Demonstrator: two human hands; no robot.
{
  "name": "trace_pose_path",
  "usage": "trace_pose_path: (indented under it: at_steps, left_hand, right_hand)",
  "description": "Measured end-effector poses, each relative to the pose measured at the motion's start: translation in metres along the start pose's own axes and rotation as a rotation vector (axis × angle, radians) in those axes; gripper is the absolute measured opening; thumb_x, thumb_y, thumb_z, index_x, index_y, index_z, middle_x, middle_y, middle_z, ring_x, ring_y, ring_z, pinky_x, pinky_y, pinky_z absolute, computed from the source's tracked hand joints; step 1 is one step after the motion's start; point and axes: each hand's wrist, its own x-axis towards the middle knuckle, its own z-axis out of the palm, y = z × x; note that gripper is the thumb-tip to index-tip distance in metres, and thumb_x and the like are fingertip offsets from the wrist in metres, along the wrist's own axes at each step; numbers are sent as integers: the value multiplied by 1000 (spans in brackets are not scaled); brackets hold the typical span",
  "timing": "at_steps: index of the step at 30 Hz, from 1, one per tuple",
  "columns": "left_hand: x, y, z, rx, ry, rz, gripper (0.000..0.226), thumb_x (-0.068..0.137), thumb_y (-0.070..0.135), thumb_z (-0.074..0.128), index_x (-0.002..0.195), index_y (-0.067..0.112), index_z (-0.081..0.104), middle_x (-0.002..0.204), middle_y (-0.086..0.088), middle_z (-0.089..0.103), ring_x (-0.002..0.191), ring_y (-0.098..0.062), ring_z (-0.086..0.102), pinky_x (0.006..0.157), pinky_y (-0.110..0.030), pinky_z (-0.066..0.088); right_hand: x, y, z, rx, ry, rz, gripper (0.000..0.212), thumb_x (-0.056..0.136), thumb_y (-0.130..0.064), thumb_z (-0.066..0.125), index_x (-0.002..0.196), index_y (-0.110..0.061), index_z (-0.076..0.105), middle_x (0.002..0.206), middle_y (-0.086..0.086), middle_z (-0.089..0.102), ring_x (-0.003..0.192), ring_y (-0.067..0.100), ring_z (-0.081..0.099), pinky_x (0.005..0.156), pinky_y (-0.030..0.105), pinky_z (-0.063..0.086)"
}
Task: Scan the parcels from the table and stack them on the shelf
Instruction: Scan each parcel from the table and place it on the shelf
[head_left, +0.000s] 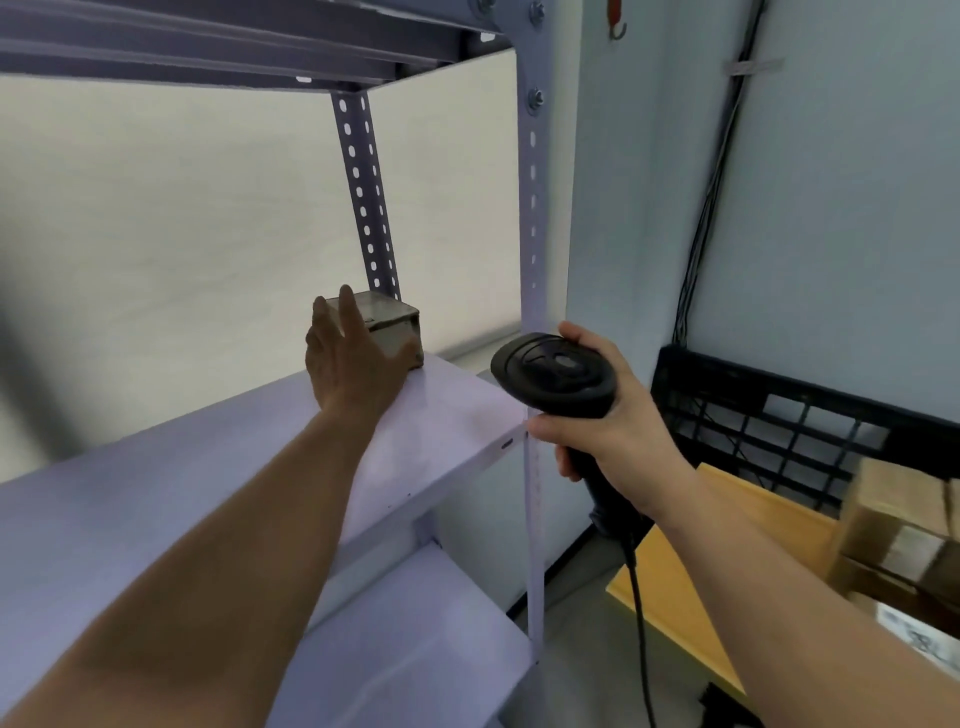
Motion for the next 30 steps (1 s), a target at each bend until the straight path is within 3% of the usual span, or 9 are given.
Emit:
trace_pose_path:
  at_steps: [6,10,17,23,26,30]
  left_hand:
    - [-79,39,-7,-53,145,163,69,86,36,67,143,10,38,142,-14,41,131,-33,37,107,-43,29]
    - [-148,71,0,-103,119,227,63,86,34,69,139,9,45,136,-14,48,128,-32,42,105,-44,33]
    - [-268,136,45,-152,-132,239,64,86,36,69,139,10,45,129,-14,50,120,-32,47,101,-42,36]
    - [-373,192,83,-267,-378,154,68,87,40,67,144,16,39,135,-8,45,124,-25,45,102,-44,41]
    - [-408,222,96,-276,-479,204,70,88,45,64,146,20,35,139,-5,42,129,-23,41,105,-40,39]
    - [-437,262,107,-230,-593,273,69,92,50,56,150,25,27,149,-4,35,137,-21,31,108,-37,33]
  right_hand:
    - [-50,1,-36,8,13,3,82,76,9,75,134,-40,45,107,14,63,53,31,53,47,35,49]
    - [-95,6,-71,13,25,7,81,77,8,75,131,-45,45,114,14,63,55,30,55,49,36,51]
    - [-181,12,-145,33,130,16,85,75,10,77,134,-42,45,105,15,61,50,20,56,44,30,46]
    - [-256,8,-209,-68,262,15,88,73,3,81,141,-36,42,119,-5,61,59,11,61,54,38,54]
    - [-289,5,-243,-132,332,-3,89,69,-6,86,140,-36,42,121,-9,60,74,4,64,66,25,55]
    - [-325,0,-282,-161,421,-10,86,71,-2,84,139,-34,41,124,-10,55,77,4,66,56,21,56]
